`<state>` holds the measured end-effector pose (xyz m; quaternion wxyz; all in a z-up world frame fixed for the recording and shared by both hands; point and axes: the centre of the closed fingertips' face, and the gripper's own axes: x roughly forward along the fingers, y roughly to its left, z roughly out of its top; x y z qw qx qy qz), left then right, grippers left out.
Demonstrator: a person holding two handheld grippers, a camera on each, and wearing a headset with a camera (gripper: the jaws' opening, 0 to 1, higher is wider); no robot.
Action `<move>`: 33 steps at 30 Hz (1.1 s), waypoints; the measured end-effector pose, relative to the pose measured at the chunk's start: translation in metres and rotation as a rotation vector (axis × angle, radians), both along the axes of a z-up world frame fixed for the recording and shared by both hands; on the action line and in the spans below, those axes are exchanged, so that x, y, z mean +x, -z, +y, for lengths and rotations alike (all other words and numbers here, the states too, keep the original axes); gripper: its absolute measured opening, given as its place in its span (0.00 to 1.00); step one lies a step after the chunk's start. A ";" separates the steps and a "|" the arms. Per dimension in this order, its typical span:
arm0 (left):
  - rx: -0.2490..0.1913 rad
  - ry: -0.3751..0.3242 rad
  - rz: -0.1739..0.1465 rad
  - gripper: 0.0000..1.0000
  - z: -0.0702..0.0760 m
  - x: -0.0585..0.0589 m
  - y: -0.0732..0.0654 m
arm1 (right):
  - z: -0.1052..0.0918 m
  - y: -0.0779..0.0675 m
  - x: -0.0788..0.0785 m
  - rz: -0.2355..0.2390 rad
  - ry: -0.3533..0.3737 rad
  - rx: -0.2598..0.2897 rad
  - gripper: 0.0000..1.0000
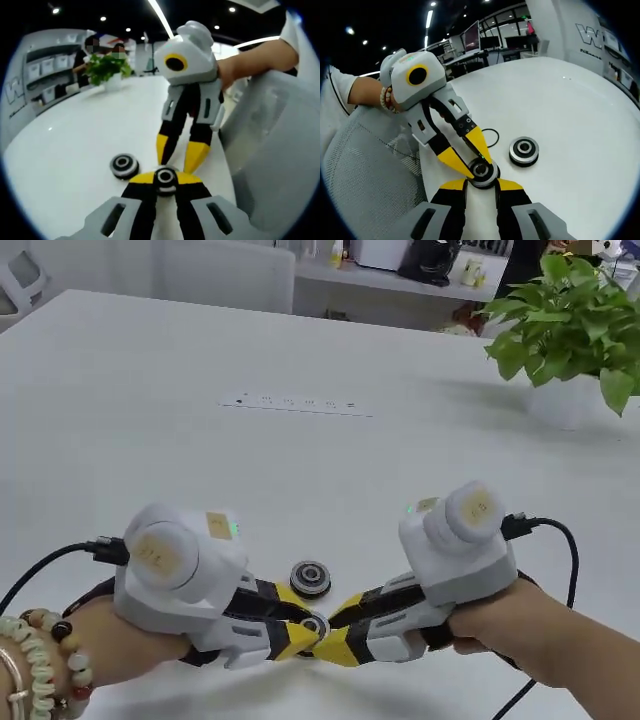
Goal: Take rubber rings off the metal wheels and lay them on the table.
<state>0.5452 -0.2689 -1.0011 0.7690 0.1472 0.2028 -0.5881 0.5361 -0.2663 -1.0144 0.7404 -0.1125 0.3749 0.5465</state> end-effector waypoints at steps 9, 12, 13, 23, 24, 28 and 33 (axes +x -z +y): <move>0.000 -0.001 0.001 0.14 0.000 0.000 0.000 | -0.004 0.004 -0.003 -0.016 -0.036 -0.036 0.13; -0.001 -0.003 0.003 0.14 0.001 0.001 0.000 | -0.005 0.006 -0.004 -0.019 -0.048 -0.046 0.06; -0.003 -0.004 0.005 0.14 0.001 0.001 0.000 | -0.007 0.010 -0.005 -0.031 -0.067 -0.066 0.00; -0.004 -0.002 0.004 0.14 0.001 0.001 0.000 | -0.010 0.004 0.008 -0.059 -0.006 -0.061 0.00; -0.005 -0.002 0.004 0.14 0.001 0.001 0.000 | -0.011 0.005 0.009 -0.053 0.008 -0.064 0.01; -0.007 -0.002 0.006 0.14 0.001 0.001 0.001 | -0.006 0.009 0.001 -0.024 -0.018 -0.055 0.15; -0.008 -0.003 0.008 0.14 0.001 0.001 0.001 | -0.001 0.007 0.001 -0.077 -0.068 -0.058 0.22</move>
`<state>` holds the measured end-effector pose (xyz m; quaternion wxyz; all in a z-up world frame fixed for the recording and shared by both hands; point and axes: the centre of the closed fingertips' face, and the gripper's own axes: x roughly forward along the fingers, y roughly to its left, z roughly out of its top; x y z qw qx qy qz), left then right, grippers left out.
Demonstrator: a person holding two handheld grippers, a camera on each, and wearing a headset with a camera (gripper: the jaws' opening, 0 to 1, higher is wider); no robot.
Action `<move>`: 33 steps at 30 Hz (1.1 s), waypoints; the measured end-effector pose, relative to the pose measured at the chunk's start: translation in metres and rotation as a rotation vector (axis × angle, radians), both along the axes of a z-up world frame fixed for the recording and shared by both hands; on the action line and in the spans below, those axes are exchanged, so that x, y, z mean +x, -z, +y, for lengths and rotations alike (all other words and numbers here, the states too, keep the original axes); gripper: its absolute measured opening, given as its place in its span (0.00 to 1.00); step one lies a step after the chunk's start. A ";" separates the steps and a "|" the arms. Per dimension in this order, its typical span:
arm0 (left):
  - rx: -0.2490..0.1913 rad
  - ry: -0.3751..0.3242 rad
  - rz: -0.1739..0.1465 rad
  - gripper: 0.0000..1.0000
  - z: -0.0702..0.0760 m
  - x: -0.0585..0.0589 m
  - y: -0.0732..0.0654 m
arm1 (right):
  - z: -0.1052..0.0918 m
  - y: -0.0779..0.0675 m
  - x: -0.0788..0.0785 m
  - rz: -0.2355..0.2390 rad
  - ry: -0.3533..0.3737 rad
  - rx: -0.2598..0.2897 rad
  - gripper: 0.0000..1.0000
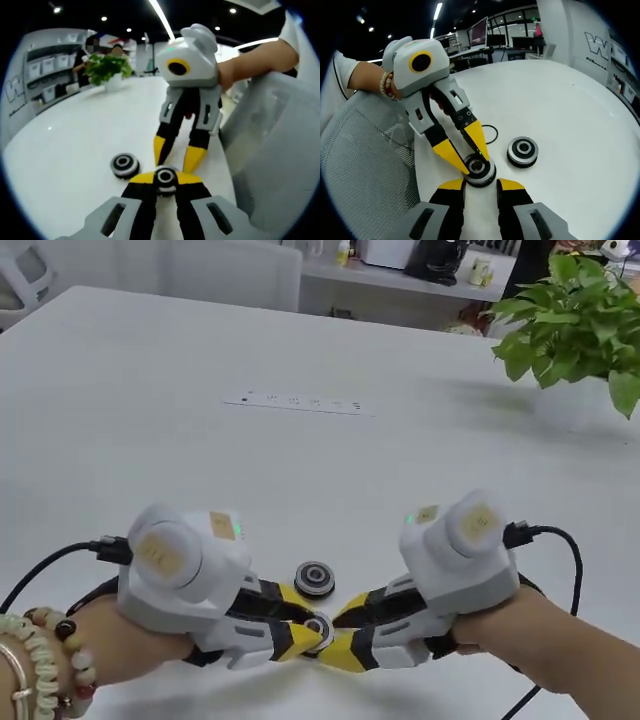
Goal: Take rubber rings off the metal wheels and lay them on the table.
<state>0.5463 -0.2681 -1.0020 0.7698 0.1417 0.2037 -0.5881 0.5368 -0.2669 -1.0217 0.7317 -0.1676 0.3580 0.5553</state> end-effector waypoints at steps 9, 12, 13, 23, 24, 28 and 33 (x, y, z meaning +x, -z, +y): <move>-0.001 0.001 -0.001 0.14 0.000 0.000 0.000 | -0.009 -0.001 0.000 -0.009 -0.011 -0.023 0.01; -0.001 0.001 0.000 0.14 0.000 0.000 0.000 | -0.007 0.002 0.001 0.004 0.004 -0.024 0.02; -0.001 0.001 0.000 0.14 0.000 0.000 0.000 | -0.007 0.001 -0.001 0.010 0.004 -0.024 0.03; -0.003 0.002 -0.001 0.14 0.000 0.000 0.000 | -0.005 -0.001 0.000 0.049 0.042 0.016 0.16; -0.003 0.002 -0.001 0.14 0.000 0.000 0.000 | -0.005 0.000 0.002 0.041 0.045 0.007 0.23; -0.004 0.002 -0.001 0.14 0.000 0.000 0.000 | -0.001 0.002 0.000 0.020 0.009 0.007 0.18; -0.006 0.000 0.001 0.14 0.000 0.001 0.000 | -0.004 0.003 -0.001 -0.011 -0.021 -0.023 0.11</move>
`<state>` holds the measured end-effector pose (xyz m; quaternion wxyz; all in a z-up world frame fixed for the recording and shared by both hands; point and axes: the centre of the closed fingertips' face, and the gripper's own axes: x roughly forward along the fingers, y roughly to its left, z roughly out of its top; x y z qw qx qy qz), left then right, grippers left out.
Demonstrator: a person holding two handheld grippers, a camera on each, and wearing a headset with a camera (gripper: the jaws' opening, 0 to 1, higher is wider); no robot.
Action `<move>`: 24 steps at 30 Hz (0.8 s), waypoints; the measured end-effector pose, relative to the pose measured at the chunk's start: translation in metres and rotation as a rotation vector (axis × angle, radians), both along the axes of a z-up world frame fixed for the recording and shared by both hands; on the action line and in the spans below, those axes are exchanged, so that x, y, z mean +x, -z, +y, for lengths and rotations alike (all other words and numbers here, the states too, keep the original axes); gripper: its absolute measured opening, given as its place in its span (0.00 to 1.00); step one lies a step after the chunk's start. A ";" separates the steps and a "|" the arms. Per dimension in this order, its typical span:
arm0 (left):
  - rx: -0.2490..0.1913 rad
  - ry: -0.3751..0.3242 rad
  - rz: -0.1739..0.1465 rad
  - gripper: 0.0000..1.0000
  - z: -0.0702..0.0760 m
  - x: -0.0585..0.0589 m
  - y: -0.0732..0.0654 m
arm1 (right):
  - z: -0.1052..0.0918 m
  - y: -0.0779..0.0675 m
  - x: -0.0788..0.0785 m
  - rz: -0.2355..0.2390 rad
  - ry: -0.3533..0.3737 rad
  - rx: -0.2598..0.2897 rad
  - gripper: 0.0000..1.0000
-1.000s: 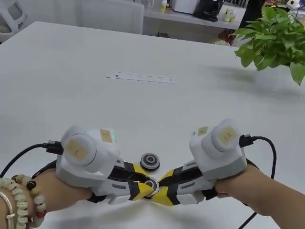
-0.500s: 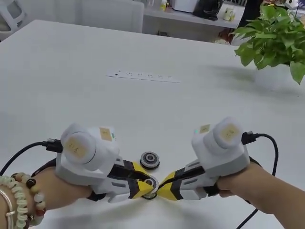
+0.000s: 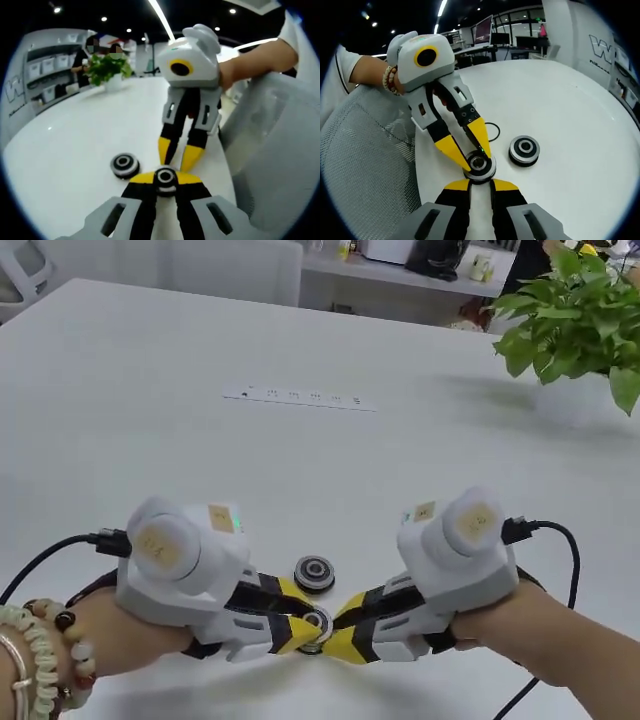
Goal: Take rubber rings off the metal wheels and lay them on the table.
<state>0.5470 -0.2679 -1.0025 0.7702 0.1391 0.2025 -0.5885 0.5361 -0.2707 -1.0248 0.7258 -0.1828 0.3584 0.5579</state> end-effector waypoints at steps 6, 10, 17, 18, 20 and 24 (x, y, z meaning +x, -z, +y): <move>0.000 -0.006 0.004 0.14 0.001 0.001 0.000 | -0.002 0.000 0.002 -0.019 -0.005 -0.029 0.00; 0.004 -0.008 0.002 0.14 0.001 0.001 0.000 | -0.005 0.000 0.006 0.157 0.197 0.011 0.00; 0.009 -0.009 -0.005 0.14 0.003 0.002 0.000 | -0.005 -0.019 0.016 0.281 0.351 0.177 0.00; 0.009 -0.009 -0.005 0.14 0.003 0.002 0.000 | -0.009 -0.014 0.017 0.257 0.347 0.140 0.00; 0.011 -0.009 -0.006 0.14 0.003 0.002 0.000 | -0.006 -0.016 0.015 0.249 0.336 0.146 0.00; 0.022 -0.007 -0.014 0.13 0.003 0.002 0.000 | -0.003 -0.018 0.013 0.227 0.318 0.136 0.00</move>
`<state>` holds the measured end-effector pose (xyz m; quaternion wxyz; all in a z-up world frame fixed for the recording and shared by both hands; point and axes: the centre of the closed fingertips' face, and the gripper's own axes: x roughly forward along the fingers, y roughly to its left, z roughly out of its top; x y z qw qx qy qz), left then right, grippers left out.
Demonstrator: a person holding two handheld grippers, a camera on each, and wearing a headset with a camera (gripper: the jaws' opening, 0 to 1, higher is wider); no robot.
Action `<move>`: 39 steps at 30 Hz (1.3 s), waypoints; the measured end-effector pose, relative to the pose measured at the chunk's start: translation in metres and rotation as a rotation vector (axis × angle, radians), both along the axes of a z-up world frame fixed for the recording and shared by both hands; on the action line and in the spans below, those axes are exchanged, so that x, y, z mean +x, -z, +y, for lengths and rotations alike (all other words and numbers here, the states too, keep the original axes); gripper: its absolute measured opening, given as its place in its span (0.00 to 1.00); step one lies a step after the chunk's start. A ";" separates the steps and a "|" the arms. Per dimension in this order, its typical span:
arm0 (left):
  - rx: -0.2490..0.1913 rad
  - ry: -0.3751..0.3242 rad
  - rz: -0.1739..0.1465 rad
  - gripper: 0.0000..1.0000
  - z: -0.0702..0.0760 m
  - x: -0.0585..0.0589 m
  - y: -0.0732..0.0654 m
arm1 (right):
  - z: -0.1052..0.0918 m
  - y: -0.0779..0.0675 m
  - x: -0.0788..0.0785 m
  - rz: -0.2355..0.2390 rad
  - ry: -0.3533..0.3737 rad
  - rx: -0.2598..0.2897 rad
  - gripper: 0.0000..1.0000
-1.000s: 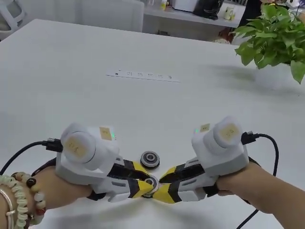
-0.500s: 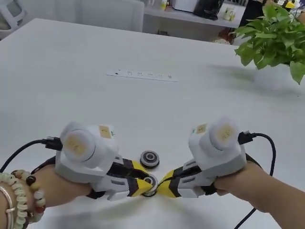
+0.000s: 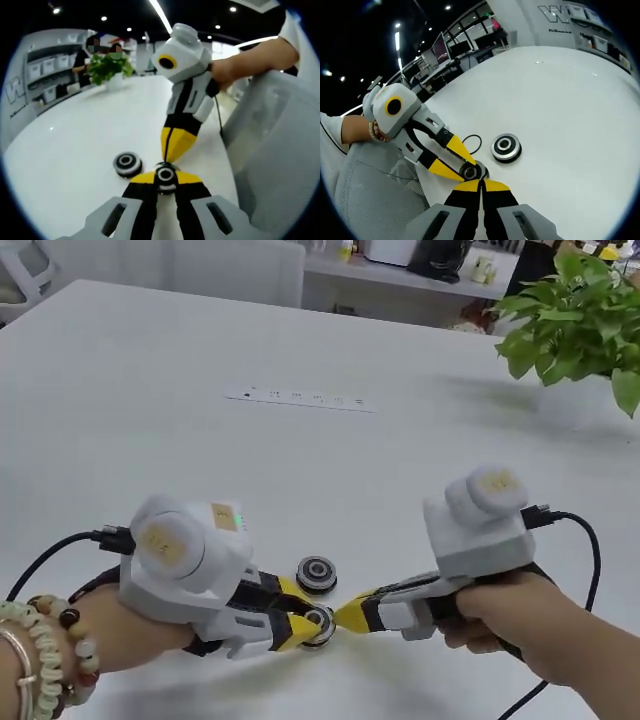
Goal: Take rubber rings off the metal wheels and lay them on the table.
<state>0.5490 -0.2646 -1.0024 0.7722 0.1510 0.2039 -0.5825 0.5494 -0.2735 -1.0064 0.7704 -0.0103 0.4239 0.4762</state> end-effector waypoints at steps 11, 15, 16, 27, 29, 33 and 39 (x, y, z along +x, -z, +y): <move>0.002 0.001 -0.003 0.13 0.001 0.000 0.000 | 0.007 -0.003 -0.002 -0.015 -0.025 0.007 0.00; 0.003 0.001 -0.004 0.13 0.001 0.000 0.000 | 0.008 -0.005 -0.002 -0.018 -0.031 0.014 0.00; 0.002 0.001 -0.004 0.13 0.001 0.000 0.000 | 0.008 -0.005 -0.002 -0.018 -0.033 0.016 0.00; 0.004 0.001 -0.005 0.13 0.000 0.000 0.000 | 0.011 -0.007 -0.003 -0.003 -0.030 0.046 0.00; 0.004 0.001 -0.005 0.13 0.000 0.000 0.000 | 0.012 -0.008 -0.004 -0.004 -0.032 0.047 0.00; 0.005 0.002 -0.006 0.13 0.000 0.000 0.000 | 0.013 -0.011 -0.004 -0.001 -0.032 0.066 0.00; 0.005 0.000 -0.005 0.13 0.000 0.000 0.000 | 0.018 -0.021 0.004 -0.033 -0.010 0.102 0.00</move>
